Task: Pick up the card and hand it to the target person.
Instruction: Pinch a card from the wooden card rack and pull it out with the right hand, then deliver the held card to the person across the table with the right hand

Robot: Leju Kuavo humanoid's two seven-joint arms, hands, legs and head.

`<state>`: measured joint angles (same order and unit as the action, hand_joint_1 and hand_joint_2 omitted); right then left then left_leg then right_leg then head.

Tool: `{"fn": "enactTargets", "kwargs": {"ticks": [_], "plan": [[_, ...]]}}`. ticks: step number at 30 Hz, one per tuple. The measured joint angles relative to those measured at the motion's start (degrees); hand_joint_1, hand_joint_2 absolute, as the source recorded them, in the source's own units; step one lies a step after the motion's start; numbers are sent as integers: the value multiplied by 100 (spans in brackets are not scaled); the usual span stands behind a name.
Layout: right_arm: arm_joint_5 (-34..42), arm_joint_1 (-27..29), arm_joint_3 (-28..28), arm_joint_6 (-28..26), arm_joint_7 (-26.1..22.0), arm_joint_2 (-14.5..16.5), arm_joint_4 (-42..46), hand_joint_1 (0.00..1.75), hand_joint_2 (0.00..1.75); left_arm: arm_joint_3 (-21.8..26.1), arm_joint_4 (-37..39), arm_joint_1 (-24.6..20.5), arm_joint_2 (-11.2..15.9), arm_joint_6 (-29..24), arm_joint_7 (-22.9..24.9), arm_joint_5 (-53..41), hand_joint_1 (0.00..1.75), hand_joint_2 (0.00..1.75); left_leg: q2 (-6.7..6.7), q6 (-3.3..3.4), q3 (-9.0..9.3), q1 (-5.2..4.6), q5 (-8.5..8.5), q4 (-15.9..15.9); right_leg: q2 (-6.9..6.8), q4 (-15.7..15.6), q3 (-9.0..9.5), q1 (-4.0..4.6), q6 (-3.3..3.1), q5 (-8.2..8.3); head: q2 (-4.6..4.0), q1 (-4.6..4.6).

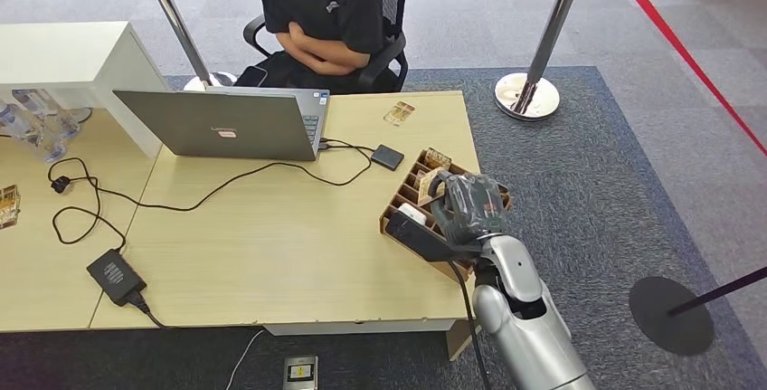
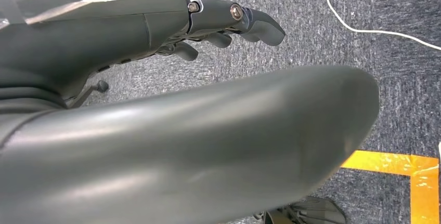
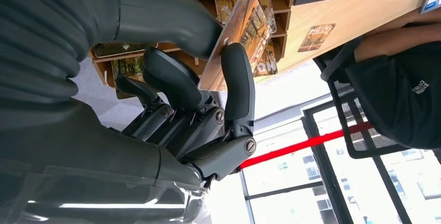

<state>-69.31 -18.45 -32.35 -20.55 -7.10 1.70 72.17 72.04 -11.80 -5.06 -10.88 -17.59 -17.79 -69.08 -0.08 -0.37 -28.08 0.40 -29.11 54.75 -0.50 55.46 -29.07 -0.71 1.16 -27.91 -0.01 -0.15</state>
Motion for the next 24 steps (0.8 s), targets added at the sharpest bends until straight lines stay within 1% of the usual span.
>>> {"fn": "enactTargets", "kwargs": {"ticks": [8,13,20,24], "plan": [[179,17,3,70,-88,1,92,174,175,-3,0,-1,2,0,-2,4,0,0,0,0,0,0,0,0,0,0,0,0,0,0,-1,0],[667,6,52,135,-331,28,111,172,175,-22,0,-1,2,0,-3,-11,0,0,0,0,-1,0,0,0,0,1,1,0,0,0,-1,0],[1355,-162,192,195,-648,192,17,171,175,-75,0,-2,2,2,-23,-55,0,0,0,0,-1,0,0,0,0,1,1,0,0,0,-1,0],[1547,-325,282,120,-726,330,-103,175,175,-97,0,-3,2,1,-19,-92,0,0,0,0,-1,0,1,0,0,2,1,0,0,0,-1,1]]}}
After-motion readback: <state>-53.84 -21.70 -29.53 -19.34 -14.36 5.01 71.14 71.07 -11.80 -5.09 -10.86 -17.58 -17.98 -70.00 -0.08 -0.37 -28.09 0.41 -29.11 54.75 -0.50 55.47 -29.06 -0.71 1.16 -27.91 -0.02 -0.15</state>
